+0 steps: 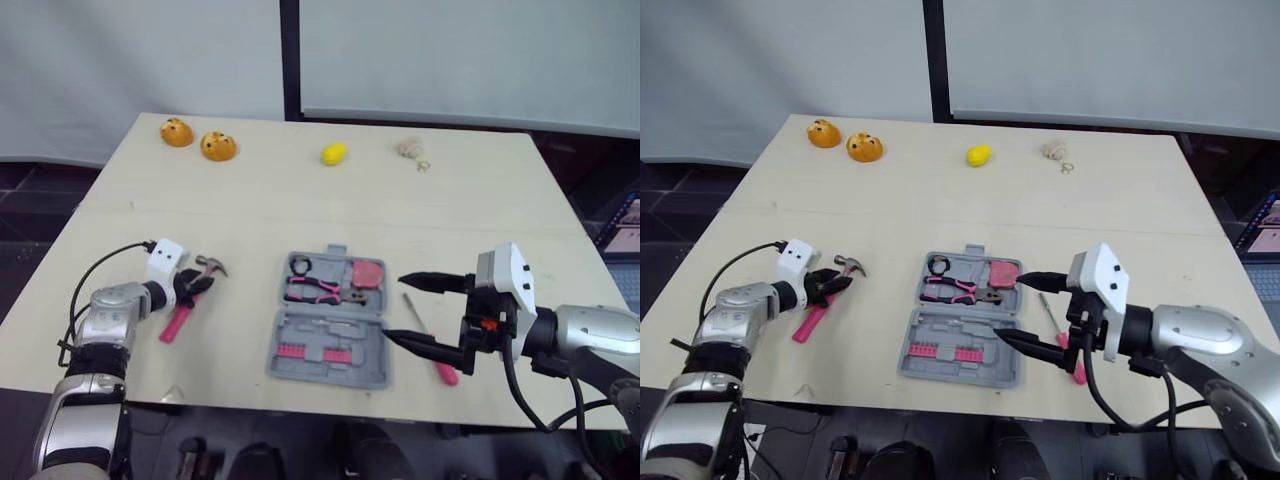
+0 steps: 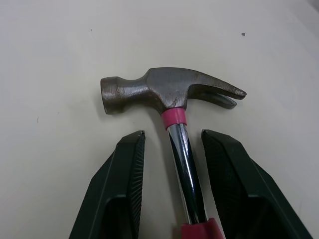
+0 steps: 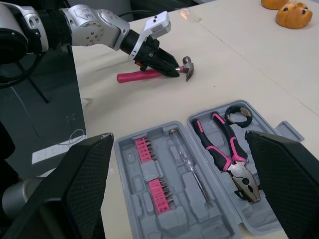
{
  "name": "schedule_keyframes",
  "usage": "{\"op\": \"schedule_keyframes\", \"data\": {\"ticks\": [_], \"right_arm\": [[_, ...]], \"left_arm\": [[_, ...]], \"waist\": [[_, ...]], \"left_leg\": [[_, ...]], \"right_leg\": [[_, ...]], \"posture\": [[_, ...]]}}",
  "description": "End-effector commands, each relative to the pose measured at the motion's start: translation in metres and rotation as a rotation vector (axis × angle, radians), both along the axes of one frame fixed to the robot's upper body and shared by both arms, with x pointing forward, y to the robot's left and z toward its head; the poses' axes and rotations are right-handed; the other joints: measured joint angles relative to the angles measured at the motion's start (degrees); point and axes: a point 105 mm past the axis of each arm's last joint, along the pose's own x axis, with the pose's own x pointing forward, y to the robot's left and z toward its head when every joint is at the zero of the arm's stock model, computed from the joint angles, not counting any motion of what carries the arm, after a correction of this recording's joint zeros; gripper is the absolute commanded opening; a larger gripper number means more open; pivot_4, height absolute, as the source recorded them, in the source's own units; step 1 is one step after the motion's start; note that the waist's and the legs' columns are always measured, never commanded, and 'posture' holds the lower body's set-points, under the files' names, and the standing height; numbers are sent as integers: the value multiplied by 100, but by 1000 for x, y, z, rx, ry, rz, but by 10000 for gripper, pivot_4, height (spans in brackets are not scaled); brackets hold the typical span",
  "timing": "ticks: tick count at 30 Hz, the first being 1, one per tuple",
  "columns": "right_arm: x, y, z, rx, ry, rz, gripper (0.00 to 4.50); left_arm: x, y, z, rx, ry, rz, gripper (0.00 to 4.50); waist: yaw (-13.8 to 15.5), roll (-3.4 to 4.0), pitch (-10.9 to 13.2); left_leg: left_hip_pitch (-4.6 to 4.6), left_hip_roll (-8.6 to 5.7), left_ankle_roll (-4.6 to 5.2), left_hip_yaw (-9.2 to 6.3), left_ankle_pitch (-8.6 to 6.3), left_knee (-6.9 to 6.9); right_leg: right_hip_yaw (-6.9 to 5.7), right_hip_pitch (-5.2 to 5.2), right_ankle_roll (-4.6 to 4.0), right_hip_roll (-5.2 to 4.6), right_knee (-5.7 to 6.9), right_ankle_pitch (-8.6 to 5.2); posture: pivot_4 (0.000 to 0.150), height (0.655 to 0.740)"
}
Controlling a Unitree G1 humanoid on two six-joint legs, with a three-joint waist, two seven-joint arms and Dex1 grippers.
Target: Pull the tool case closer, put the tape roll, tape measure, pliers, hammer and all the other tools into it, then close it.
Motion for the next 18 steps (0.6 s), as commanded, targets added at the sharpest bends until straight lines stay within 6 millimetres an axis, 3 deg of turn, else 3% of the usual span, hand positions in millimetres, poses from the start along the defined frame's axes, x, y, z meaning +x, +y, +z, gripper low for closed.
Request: {"op": "schedule_keyframes", "data": {"ticks": [1, 3, 4, 8, 12, 16, 18], "right_arm": [[-3, -1, 10, -6, -54, -4, 45000], [-3, -3, 10, -8, -52, -7, 45000], [-4, -3, 10, -10, -51, -9, 45000], [-7, -7, 10, -15, -46, -25, 45000], [-12, -16, 9, -27, -32, -59, 45000], [-24, -34, 4, -61, 21, -113, 45000], [-30, -41, 0, -81, 49, -134, 45000]], "left_arm": [[-1, -3, -7, 8, 9, -5, 14181], [0, -6, -6, -8, 5, -15, 6693], [0, -7, -6, -10, 5, -19, 895], [0, -7, 1, -1, -13, -30, 338], [-3, -15, 28, 72, -70, -172, 338], [-36, -83, 73, 147, -74, -645, 338], [-51, -110, 85, 177, -53, -795, 338]], "waist": [[-1, 0, 0], [-3, 0, 0], [1, 0, 0], [4, 0, 0], [-9, -3, 2], [-1, -20, 13], [19, -19, 12]], "left_leg": [[0, 0, 0, 0, 0, 0], [-1, 1, 0, -1, 0, -1], [-1, 1, 0, -1, 0, -1], [-4, 0, 3, -1, -2, -1], [-8, 2, 3, -2, -2, -1], [-23, 10, -3, -5, -5, -7], [-31, 8, -2, -10, -6, -7]], "right_leg": [[0, 0, 0, 0, 0, 0], [0, 0, 0, 1, 0, 0], [0, -1, 0, 0, -1, 0], [-2, -1, 0, -1, -4, 0], [-2, -3, 1, 1, -6, 1], [-8, -11, 0, 6, -19, 0], [-19, -7, 2, 3, -31, 1]], "posture": [[1500, 7400], [1500, 7400], [1500, 7400], [1500, 7400], [1500, 7400], [1500, 7400], [1500, 7400]]}}
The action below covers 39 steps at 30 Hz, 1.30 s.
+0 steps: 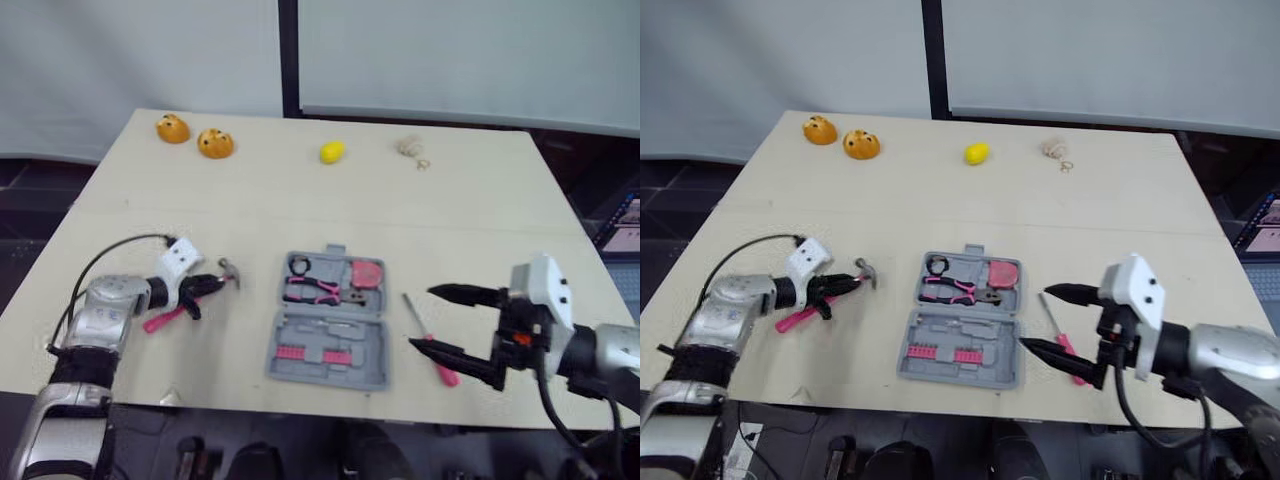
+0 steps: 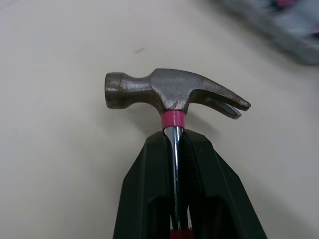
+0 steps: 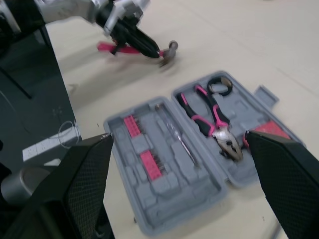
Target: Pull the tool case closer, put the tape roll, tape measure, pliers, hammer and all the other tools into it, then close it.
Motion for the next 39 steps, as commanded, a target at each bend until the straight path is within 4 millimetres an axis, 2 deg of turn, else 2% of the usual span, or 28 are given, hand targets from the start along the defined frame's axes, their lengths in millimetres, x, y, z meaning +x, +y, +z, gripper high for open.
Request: {"op": "schedule_keyframes", "data": {"ticks": [1, 4, 6, 8, 10, 12, 17, 21, 29, 39], "right_arm": [[-14, -8, 4, -30, 0, -2, 45000], [-22, -14, 1, -36, 36, -22, 45000], [-27, -16, -4, -33, 61, -37, 45000], [-30, -16, -9, -38, 78, -48, 45000], [-34, -15, -13, -43, 97, -52, 45000], [-38, -15, -16, -38, 113, -65, 45000], [-43, -16, -19, -29, 126, -90, 45000], [-45, -16, -21, -28, 128, -106, 45000], [-45, -17, -23, -17, 129, -125, 45000], [-44, -15, -24, -10, 125, -126, 45000]], "left_arm": [[-24, -60, 37, 42, -17, -318, 338], [-34, -88, 40, 119, -11, -449, 338], [-43, -106, 33, 206, -20, -562, 338], [-45, -120, 25, 253, -18, -598, 338], [-50, -142, 21, 218, 12, -632, 338], [-53, -162, 13, 256, -16, -682, 338], [-57, -195, 7, 275, -6, -689, 338], [-58, -207, 0, 320, 17, -667, 338], [-61, -216, -24, 386, 75, -616, 338], [-53, -228, -36, 430, 9, -591, 338]], "waist": [[16, 1, 0], [-10, 3, 0], [-64, 5, 0], [-112, 5, 1], [-130, 6, 2], [-125, 5, 2], [-117, 5, 3], [-111, 5, 3], [-73, 5, 3], [-18, 5, 3]], "left_leg": [[1, -1, 1, 1, -1, 1], [3, -10, 5, 2, -1, 5], [12, -12, 7, 6, -1, 4], [27, -9, 5, 8, -1, -1], [35, -8, 6, 3, 0, 0], [32, -10, 11, -6, 4, 2], [25, -13, 19, -16, 0, 2], [25, -13, 20, -21, -1, 3], [24, -15, 23, -28, -1, 3], [17, -17, 28, -38, -2, 4]], "right_leg": [[-4, 6, 2, -1, -7, 1], [6, 13, 14, 2, -12, 8], [25, 15, 18, 9, -10, 10], [33, 31, 16, 14, -9, 9], [34, 42, 16, 14, -11, 9], [35, 41, 18, 14, -14, 10], [39, 40, 25, 13, -20, 13], [38, 40, 24, 14, -20, 13], [38, 41, 22, 12, -20, 12], [37, 40, 21, 10, -22, 11]], "posture": [[1500, 7400], [1500, 7400], [1500, 7400], [1500, 7400], [1500, 7400], [1500, 7400], [1500, 7400], [1500, 7400], [1500, 7400], [1500, 7400]]}}
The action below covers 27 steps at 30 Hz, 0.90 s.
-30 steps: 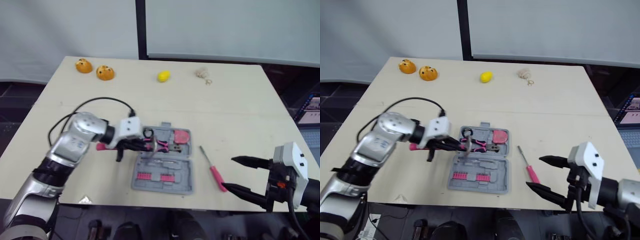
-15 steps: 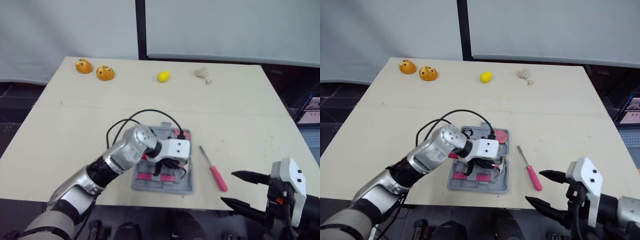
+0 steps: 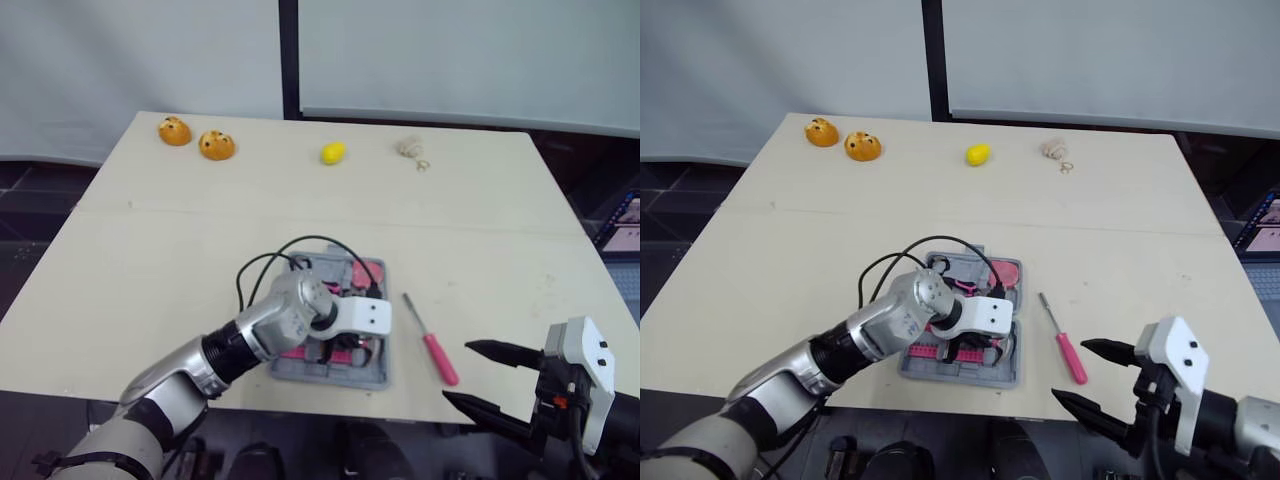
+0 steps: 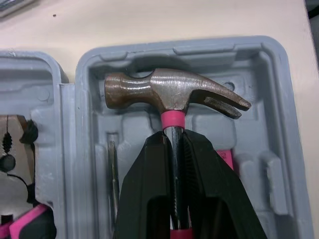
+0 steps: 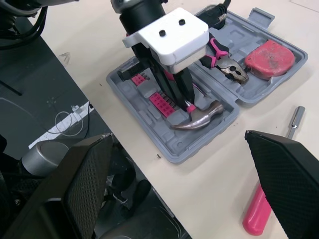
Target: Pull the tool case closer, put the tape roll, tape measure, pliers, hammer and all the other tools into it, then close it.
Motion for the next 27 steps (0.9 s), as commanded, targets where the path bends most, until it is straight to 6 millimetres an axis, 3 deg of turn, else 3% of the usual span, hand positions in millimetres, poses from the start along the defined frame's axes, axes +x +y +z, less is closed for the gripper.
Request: {"op": "schedule_keyframes", "data": {"ticks": [1, 10, 15, 19, 22, 27], "right_arm": [[-1, 5, 5, 1, -37, 13, 45000], [1, 7, 4, 3, -46, 8, 45000], [5, 7, 4, 0, -56, 8, 45000], [6, 7, 5, -1, -66, 7, 45000], [7, 7, 7, -4, -76, 5, 45000], [7, 6, 7, -4, -80, 3, 45000]], "left_arm": [[2, -9, 3, -23, -7, 12, 338], [7, -7, -1, 9, -27, 9, 338], [1, -2, 19, -33, 44, 9, 21828], [3, 21, 42, -66, 57, -26, 42081], [6, 51, 43, -152, 105, -100, 43605], [11, 62, 35, -508, 166, -183, 43605]], "waist": [[2, 0, 0], [10, 1, -1], [1, 4, 0], [-7, 10, 3], [-22, 23, 2], [43, 42, -2]], "left_leg": [[1, 0, 1, 0, 0, 0], [15, -7, 15, -17, -2, 0], [13, -7, 18, -21, -4, -1], [14, 0, 10, -23, -4, -5], [16, 3, 5, -24, -2, -5], [17, 2, 6, -27, -3, 4]], "right_leg": [[0, 1, 0, -1, 0, 0], [-9, 44, 0, -8, -26, -1], [-12, 46, -2, -8, -35, -2], [-13, 41, 0, -2, -31, -1], [-16, 38, -1, -2, -24, -1], [-27, 42, -3, -10, -17, -3]], "posture": [[1500, 7400], [1500, 7400], [1500, 7400], [1500, 7400], [1500, 7400], [1500, 7400]]}}
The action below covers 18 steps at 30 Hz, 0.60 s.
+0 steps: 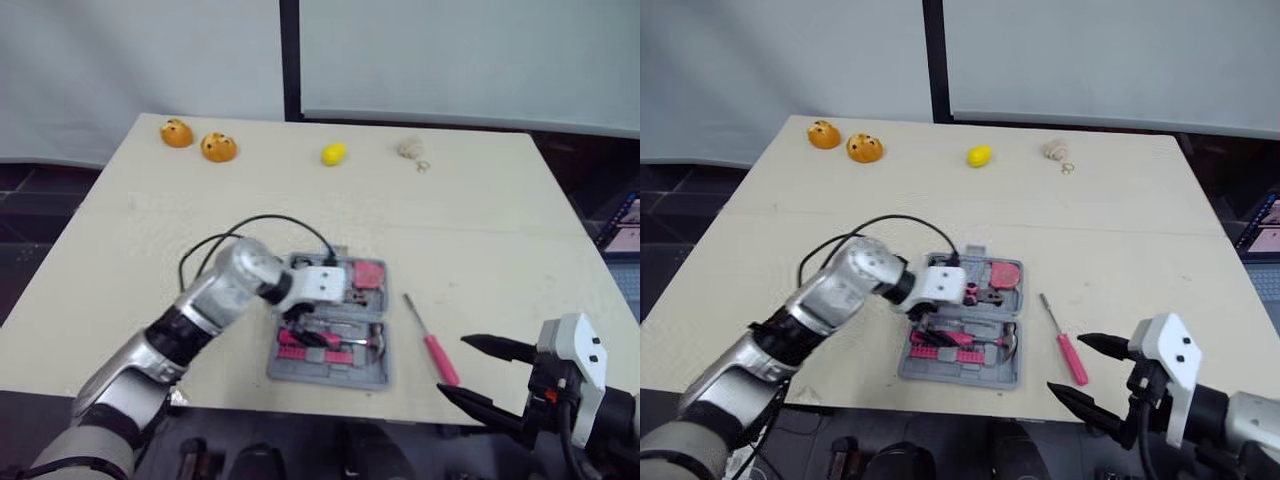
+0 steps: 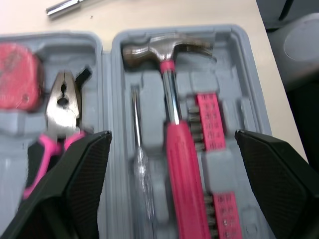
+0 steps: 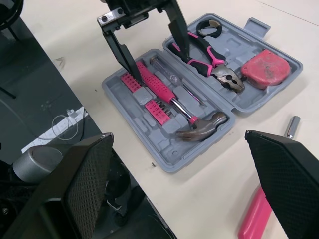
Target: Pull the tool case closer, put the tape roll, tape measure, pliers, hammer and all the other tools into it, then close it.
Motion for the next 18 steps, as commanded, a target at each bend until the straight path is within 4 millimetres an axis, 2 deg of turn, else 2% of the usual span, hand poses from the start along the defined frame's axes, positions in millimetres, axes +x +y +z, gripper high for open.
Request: {"op": "schedule_keyframes", "data": {"ticks": [1, 2, 3, 4, 6, 11, 18], "right_arm": [[1, 2, 6, -2, -38, 6, 45000], [1, 1, 6, -2, -38, 6, 45000], [1, 1, 6, -3, -38, 6, 45000], [1, 1, 6, -2, -37, 7, 45000], [1, 2, 5, -2, -33, 10, 45000], [1, 1, 6, -5, -27, 10, 45000], [0, 0, 6, -6, -24, 5, 45000]], "left_arm": [[-3, 0, 4, -235, 56, -67, 43605], [-2, -1, 7, -327, 73, -71, 43605], [0, -1, 8, -400, 108, -57, 38553], [3, -1, 5, -423, 125, -40, 35491], [4, 0, -9, -403, 150, -34, 25892], [2, 0, -27, -354, 162, -40, 856], [4, 6, -48, -245, 161, -20, 309]], "waist": [[27, -2, 1], [29, -4, 2], [27, -4, 2], [19, -5, 3], [-5, -5, 3], [-32, -5, 3], [-26, -6, 3]], "left_leg": [[-5, -2, 3, -3, -1, 5], [-8, -3, 6, -3, -2, 8], [-14, -5, 9, -3, -4, 12], [-16, -6, 12, -3, -5, 13], [-17, -10, 14, -5, -6, 14], [-15, -13, 13, -9, -6, 6], [-15, -13, 14, -9, -7, 5]], "right_leg": [[-2, 0, 0, 0, -7, 0], [-2, 0, 0, -1, -10, 0], [-2, -1, -1, -1, -16, 0], [-2, 0, 0, -1, -19, 1], [-2, 2, 6, -1, -21, 4], [-1, 4, 23, 2, -24, 13], [-1, 5, 26, 2, -26, 15]], "posture": [[1500, 7400], [1500, 7400], [1500, 7400], [1500, 7400], [1500, 7400], [1500, 7400], [1500, 7400]]}}
